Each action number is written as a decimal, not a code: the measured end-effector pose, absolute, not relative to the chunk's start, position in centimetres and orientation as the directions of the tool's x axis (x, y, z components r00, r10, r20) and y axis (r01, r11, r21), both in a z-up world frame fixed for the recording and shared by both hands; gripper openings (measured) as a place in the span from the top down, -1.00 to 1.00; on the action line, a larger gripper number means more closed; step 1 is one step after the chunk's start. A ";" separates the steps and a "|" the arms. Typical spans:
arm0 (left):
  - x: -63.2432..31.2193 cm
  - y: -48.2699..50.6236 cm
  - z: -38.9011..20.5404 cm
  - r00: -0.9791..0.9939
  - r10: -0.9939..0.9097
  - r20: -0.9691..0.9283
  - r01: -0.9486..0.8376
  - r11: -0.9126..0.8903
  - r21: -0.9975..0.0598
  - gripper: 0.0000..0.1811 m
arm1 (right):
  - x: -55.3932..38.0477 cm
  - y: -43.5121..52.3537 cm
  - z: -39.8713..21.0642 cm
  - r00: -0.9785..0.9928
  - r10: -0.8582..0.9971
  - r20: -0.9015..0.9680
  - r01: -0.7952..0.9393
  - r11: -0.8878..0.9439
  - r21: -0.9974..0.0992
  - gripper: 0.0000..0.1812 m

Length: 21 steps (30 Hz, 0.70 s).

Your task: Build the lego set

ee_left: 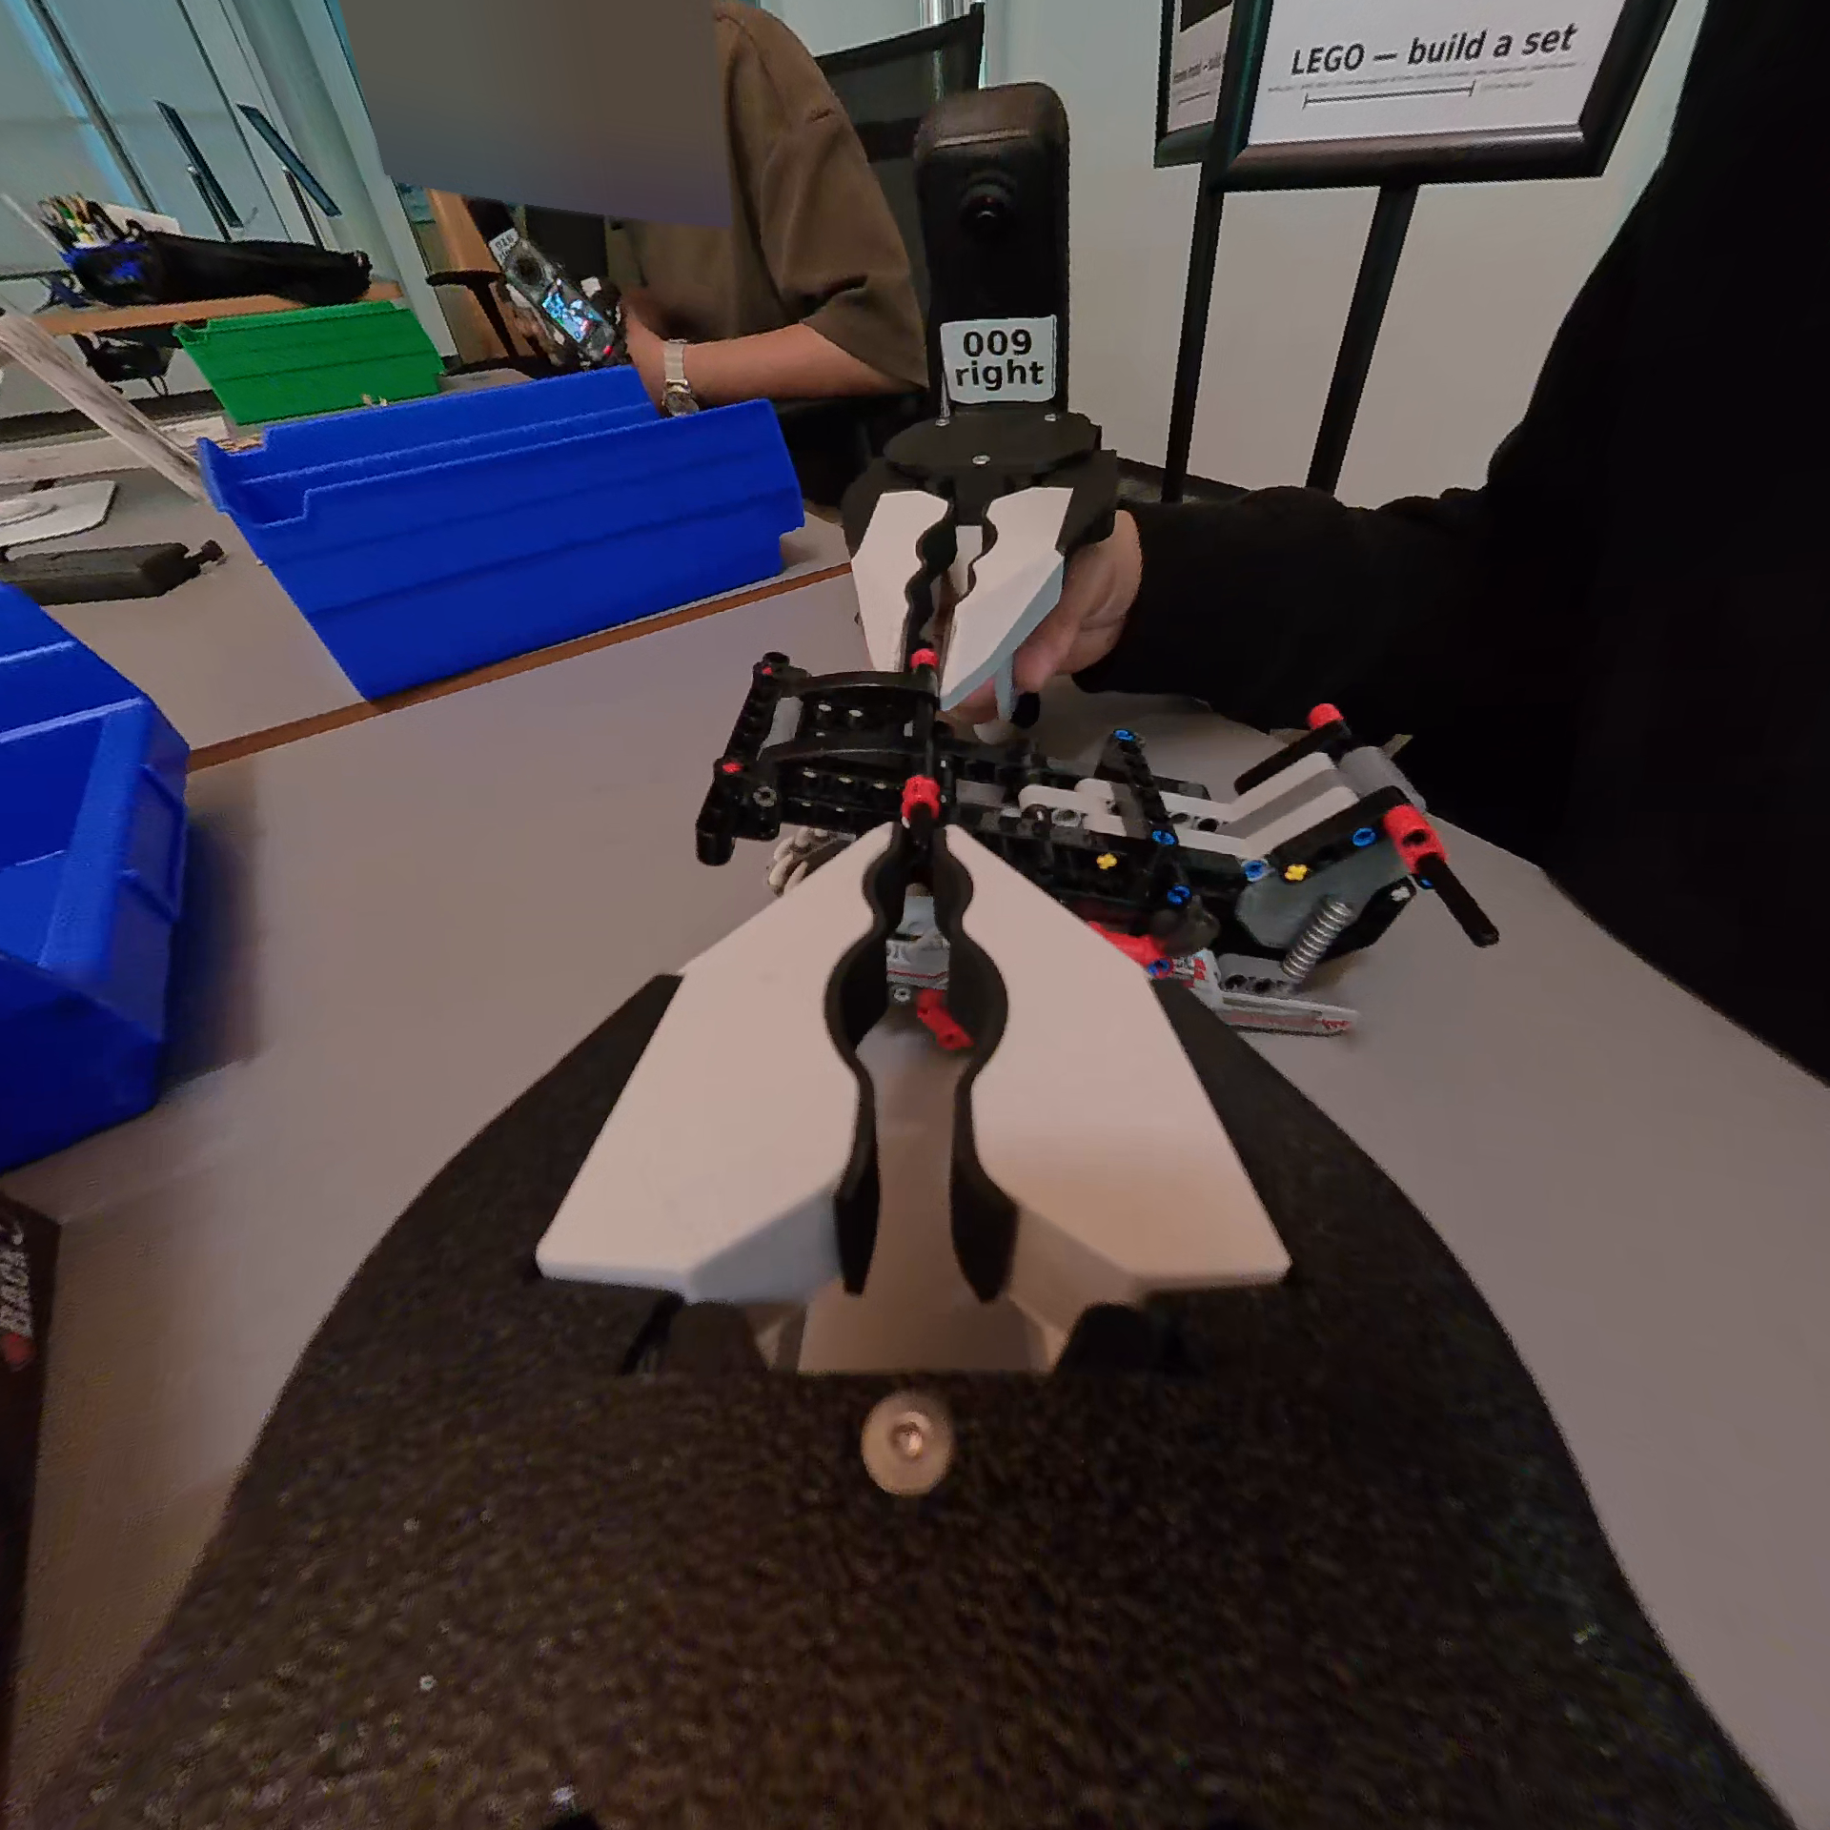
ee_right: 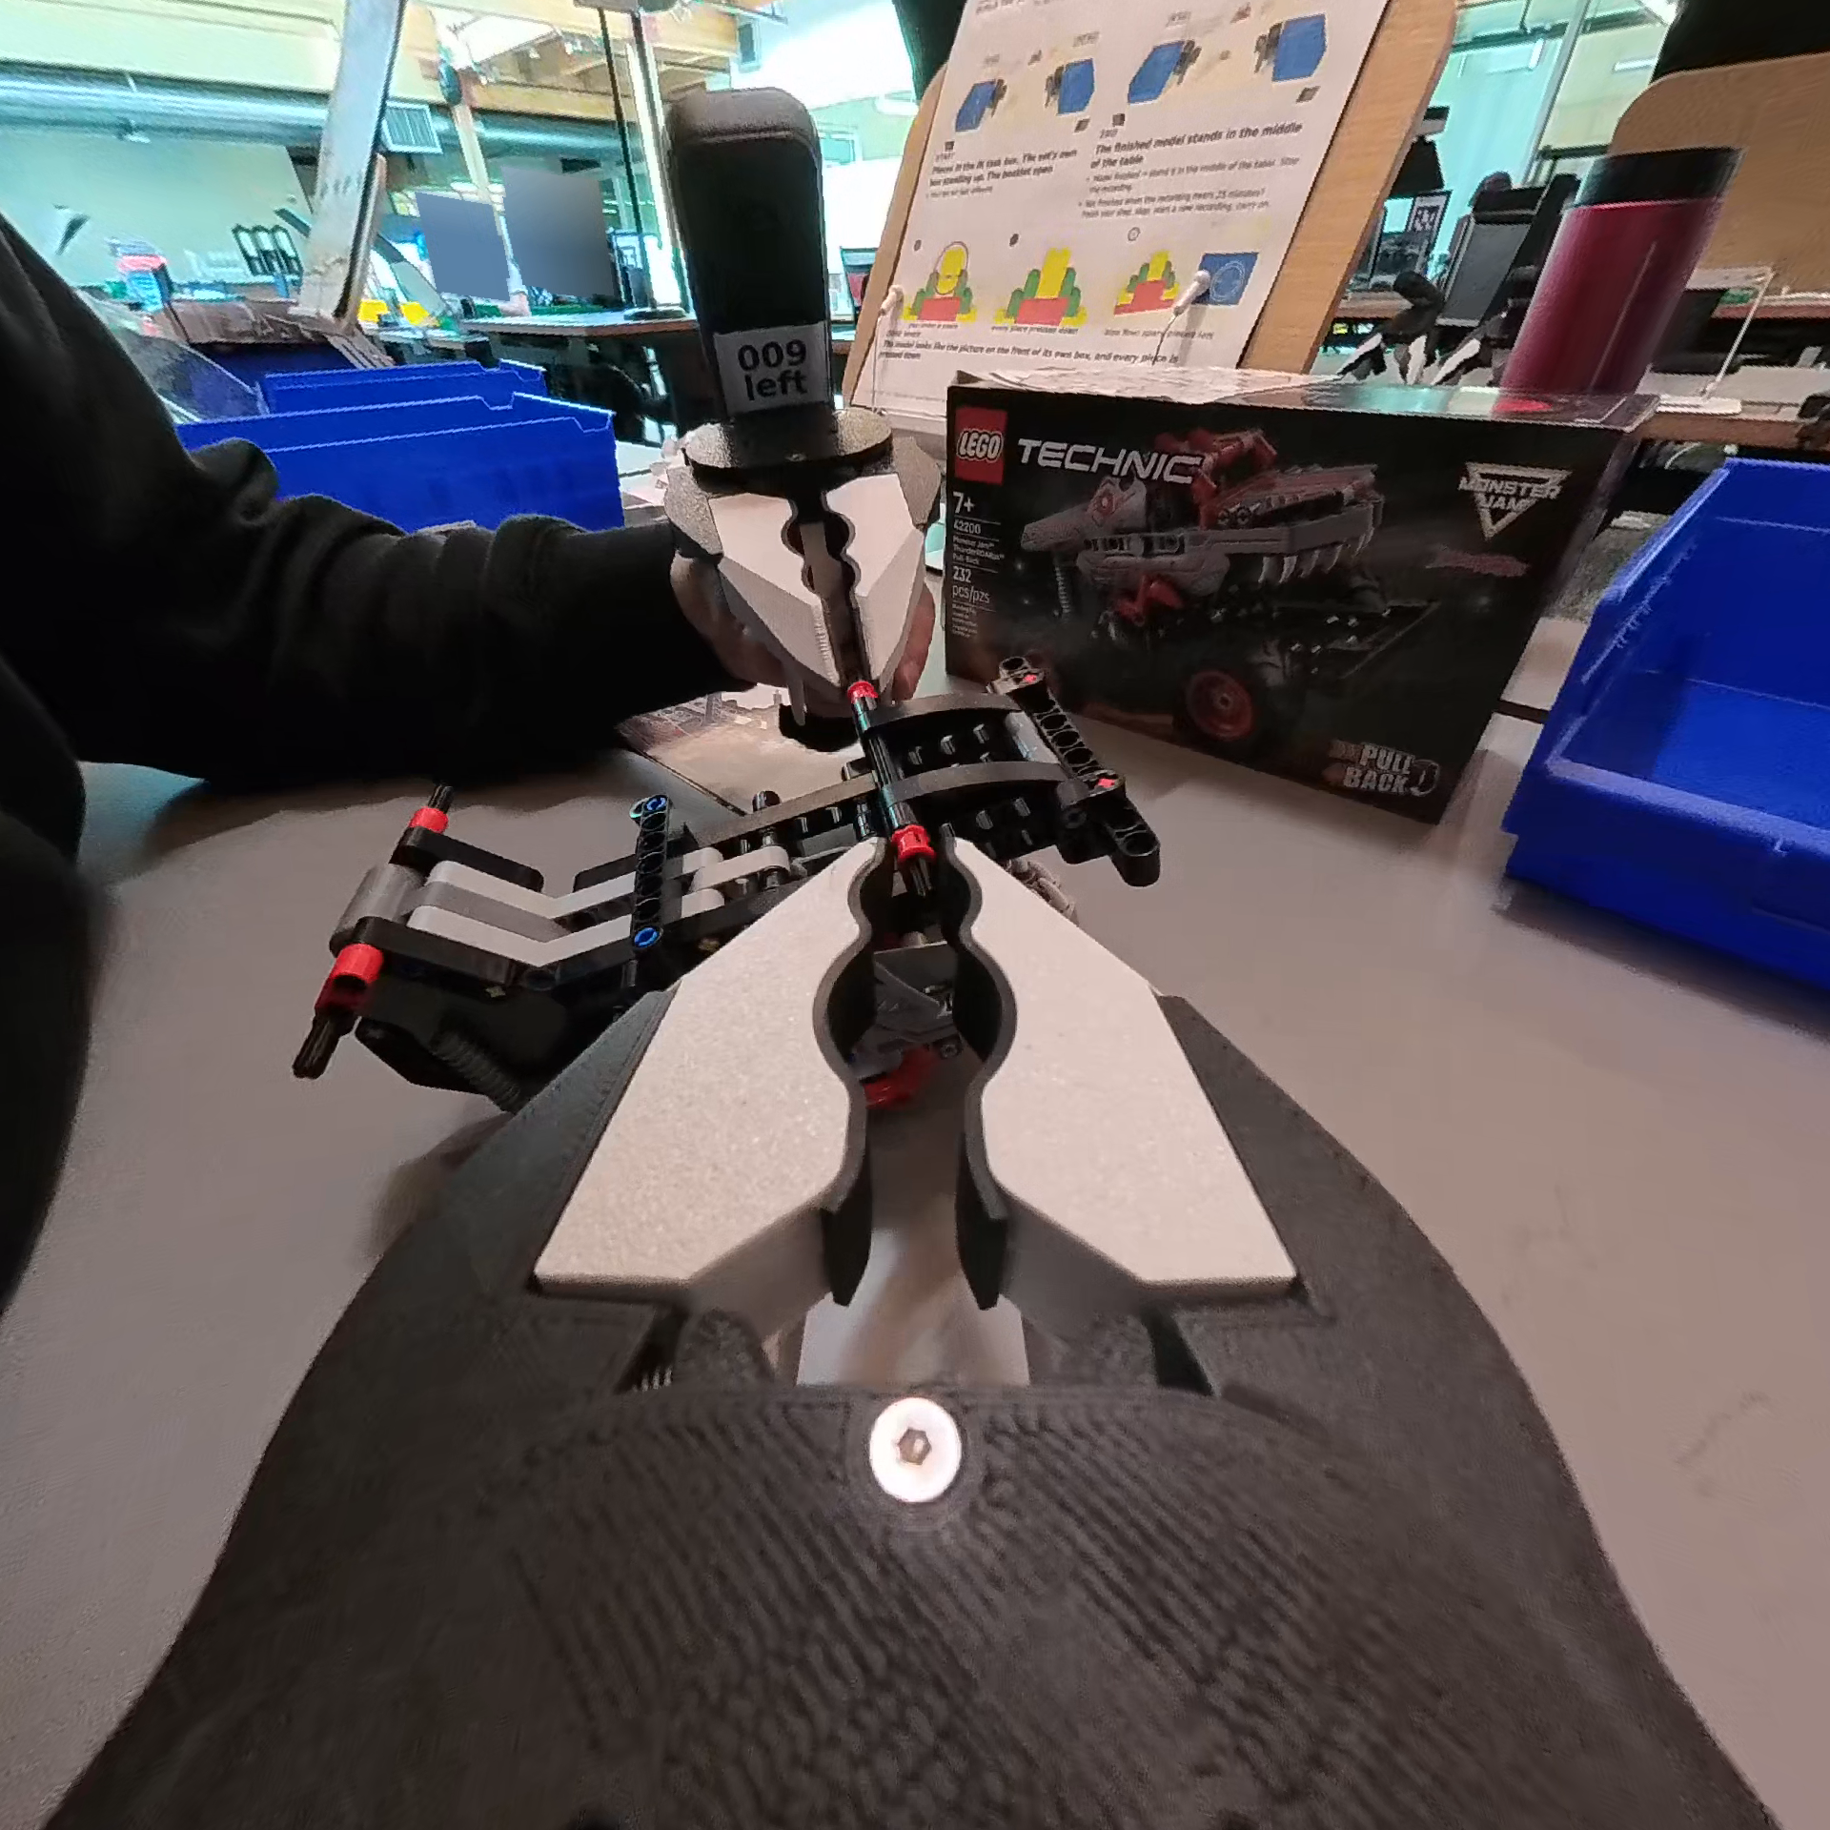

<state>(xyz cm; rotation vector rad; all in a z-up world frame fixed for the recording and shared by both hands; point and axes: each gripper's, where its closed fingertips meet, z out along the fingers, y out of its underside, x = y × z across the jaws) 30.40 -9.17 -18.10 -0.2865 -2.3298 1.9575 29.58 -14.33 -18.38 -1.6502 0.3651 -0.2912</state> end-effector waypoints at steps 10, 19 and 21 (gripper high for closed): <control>30.4 -9.3 -18.3 -0.980 0.181 -0.086 0.116 0.166 -0.979 0.99 | 29.3 -14.2 -18.0 0.929 -0.370 -0.026 -0.054 -0.065 -0.996 0.92; 30.6 -9.4 -18.4 -0.983 0.166 -0.077 0.107 0.183 -0.977 0.98 | 29.5 -14.2 -18.2 0.931 -0.365 -0.010 -0.045 -0.086 -0.995 0.93; 30.7 -9.4 -18.6 -0.985 0.159 -0.064 0.093 0.185 -0.978 0.98 | 29.5 -14.2 -18.3 0.929 -0.370 0.000 -0.038 -0.095 -0.995 0.93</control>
